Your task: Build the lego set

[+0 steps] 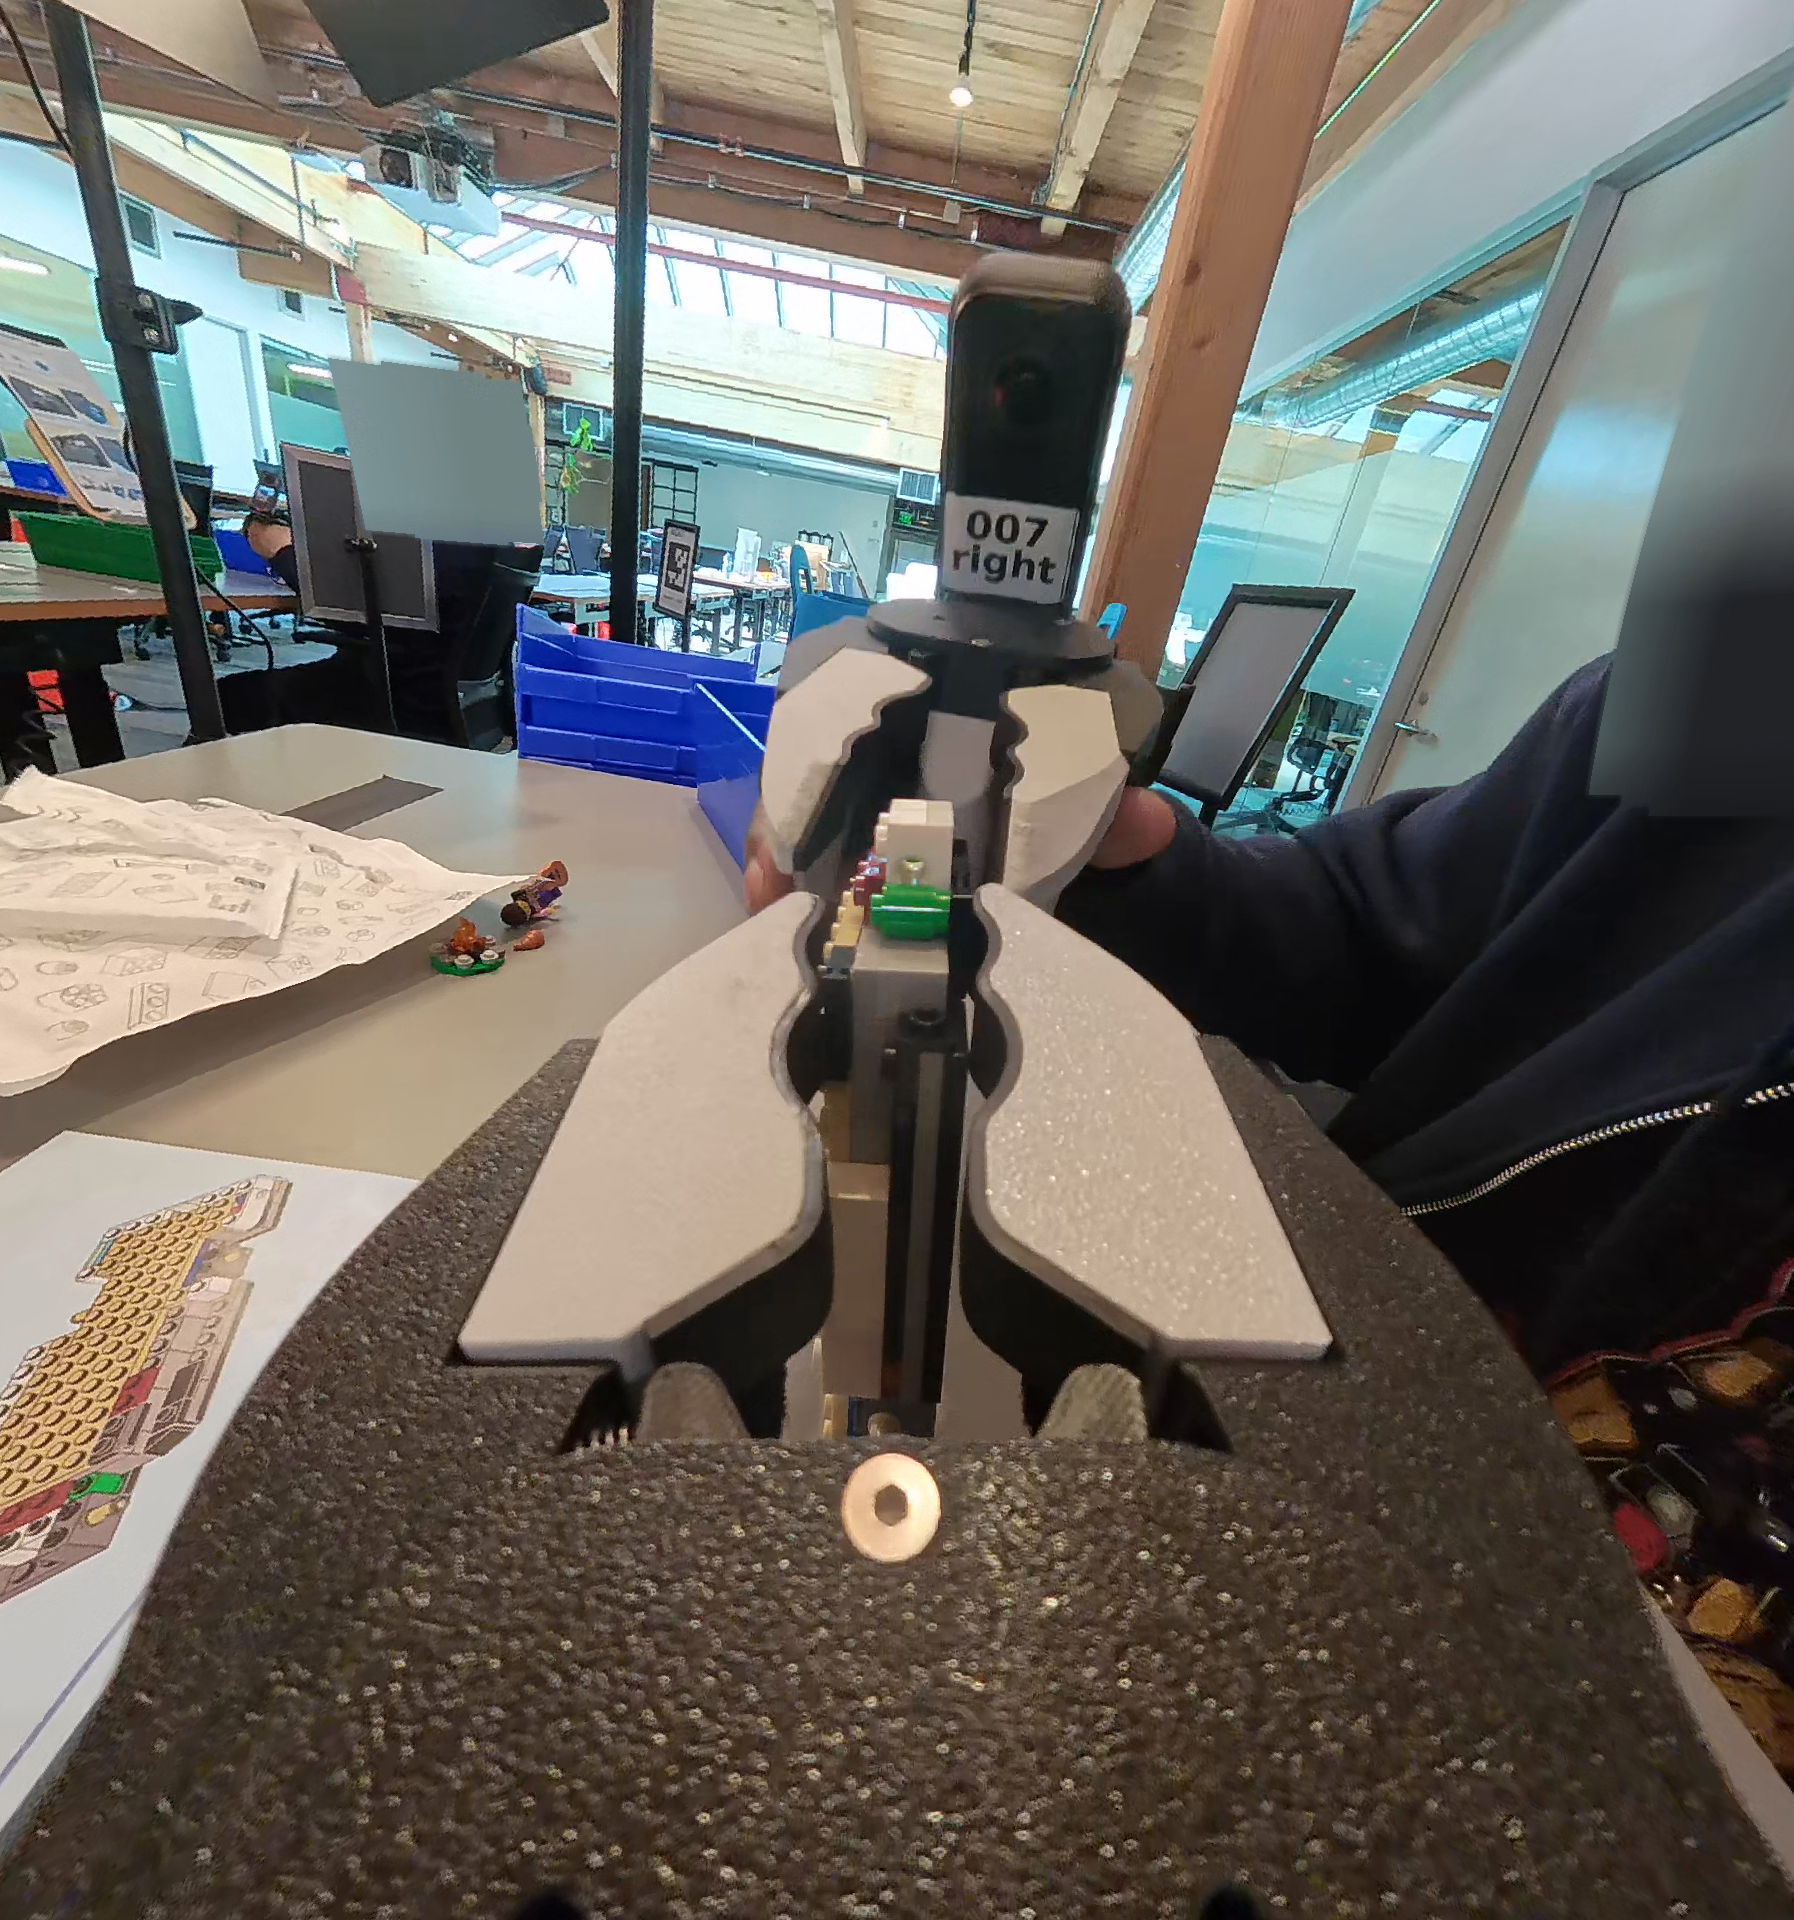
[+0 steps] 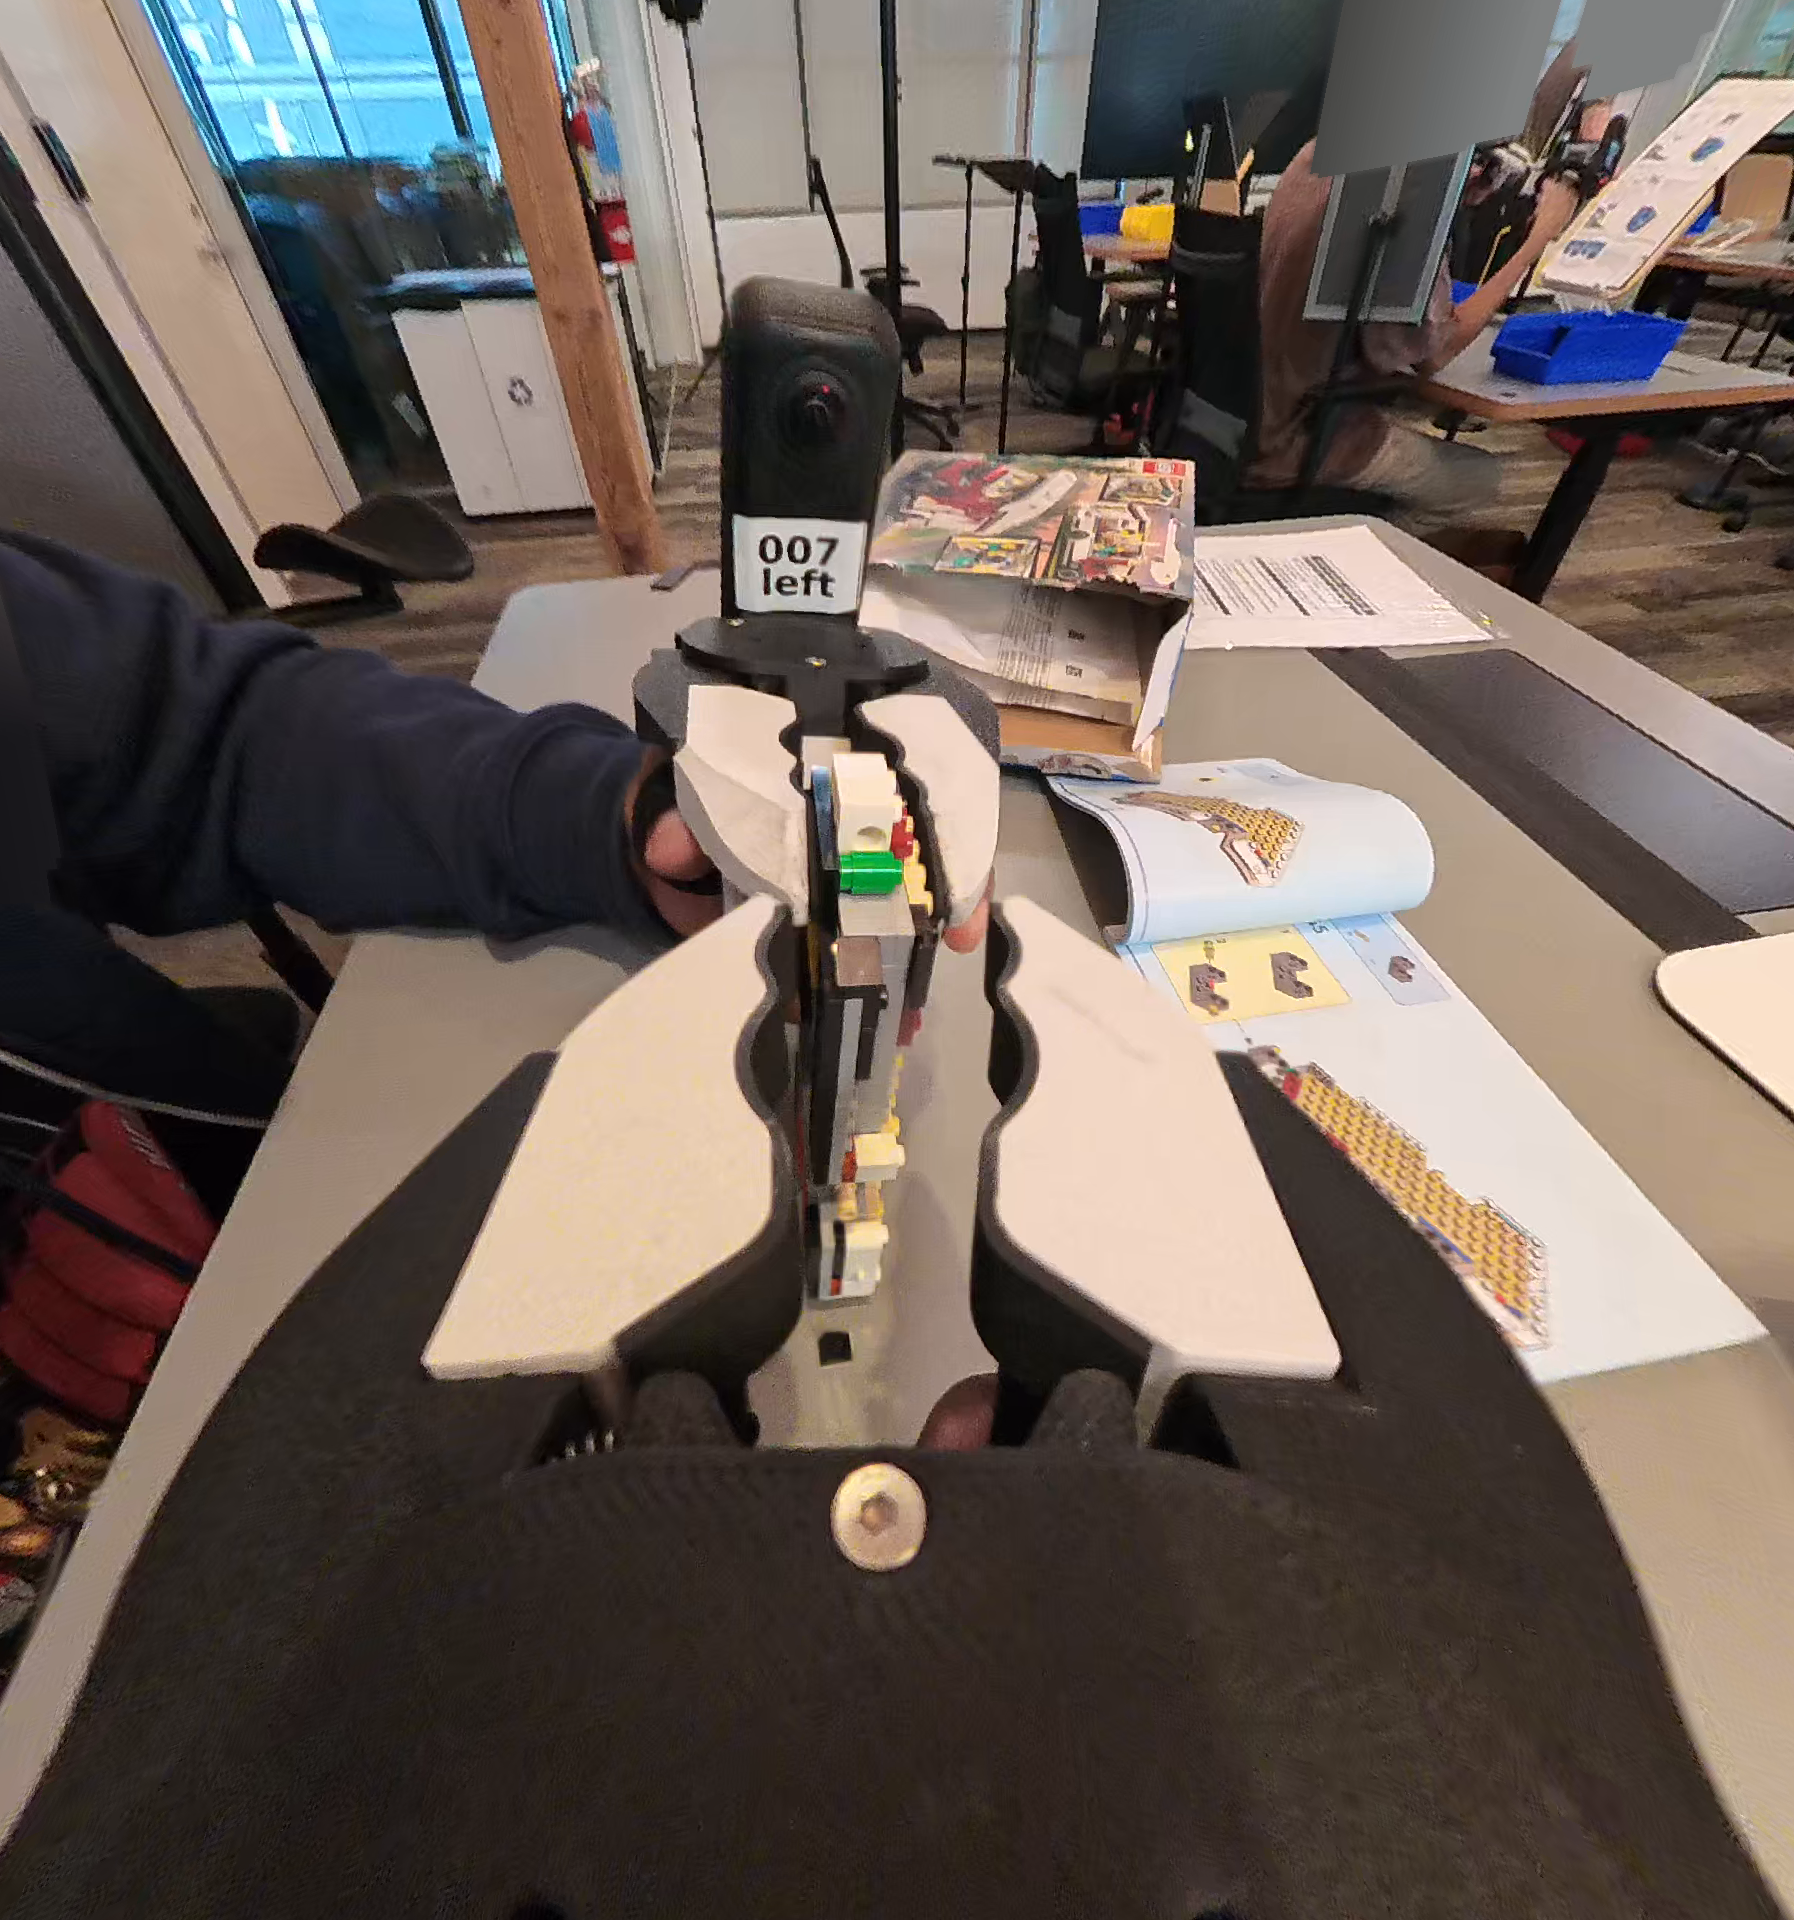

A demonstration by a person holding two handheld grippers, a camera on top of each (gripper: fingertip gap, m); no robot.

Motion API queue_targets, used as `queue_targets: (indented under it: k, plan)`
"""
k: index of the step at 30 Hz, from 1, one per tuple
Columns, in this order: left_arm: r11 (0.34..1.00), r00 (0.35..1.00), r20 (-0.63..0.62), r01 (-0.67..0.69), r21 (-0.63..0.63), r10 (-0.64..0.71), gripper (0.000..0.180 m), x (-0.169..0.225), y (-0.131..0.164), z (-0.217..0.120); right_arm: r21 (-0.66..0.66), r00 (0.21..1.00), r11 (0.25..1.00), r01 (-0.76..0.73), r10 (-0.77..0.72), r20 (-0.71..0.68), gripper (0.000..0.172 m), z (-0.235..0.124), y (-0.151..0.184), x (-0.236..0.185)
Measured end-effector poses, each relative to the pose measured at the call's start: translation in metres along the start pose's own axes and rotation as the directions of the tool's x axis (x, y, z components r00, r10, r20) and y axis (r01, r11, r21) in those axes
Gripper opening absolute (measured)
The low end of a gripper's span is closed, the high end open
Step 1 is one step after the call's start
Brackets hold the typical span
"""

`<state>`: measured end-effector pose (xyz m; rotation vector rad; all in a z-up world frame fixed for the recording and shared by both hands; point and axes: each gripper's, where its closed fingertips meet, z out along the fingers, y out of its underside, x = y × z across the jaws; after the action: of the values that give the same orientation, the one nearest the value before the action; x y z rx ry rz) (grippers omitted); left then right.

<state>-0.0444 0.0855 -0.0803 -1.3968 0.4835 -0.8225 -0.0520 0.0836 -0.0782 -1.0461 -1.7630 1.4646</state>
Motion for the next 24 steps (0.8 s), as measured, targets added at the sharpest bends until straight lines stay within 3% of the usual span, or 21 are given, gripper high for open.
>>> queue_targets:
  k: [14,24]
  plan:
    - [1.0,0.998,-0.048,0.028,0.013,-0.028,0.024,0.005,0.004,0.002,0.074,1.0,0.997,-0.029,0.029,0.006,0.022,0.0,0.016,-0.006]
    - [0.995,0.998,-0.057,0.004,-0.102,-0.01,0.03,0.004,0.017,0.002,0.12,1.0,0.993,0.006,-0.004,-0.01,0.02,-0.002,0.02,-0.005]
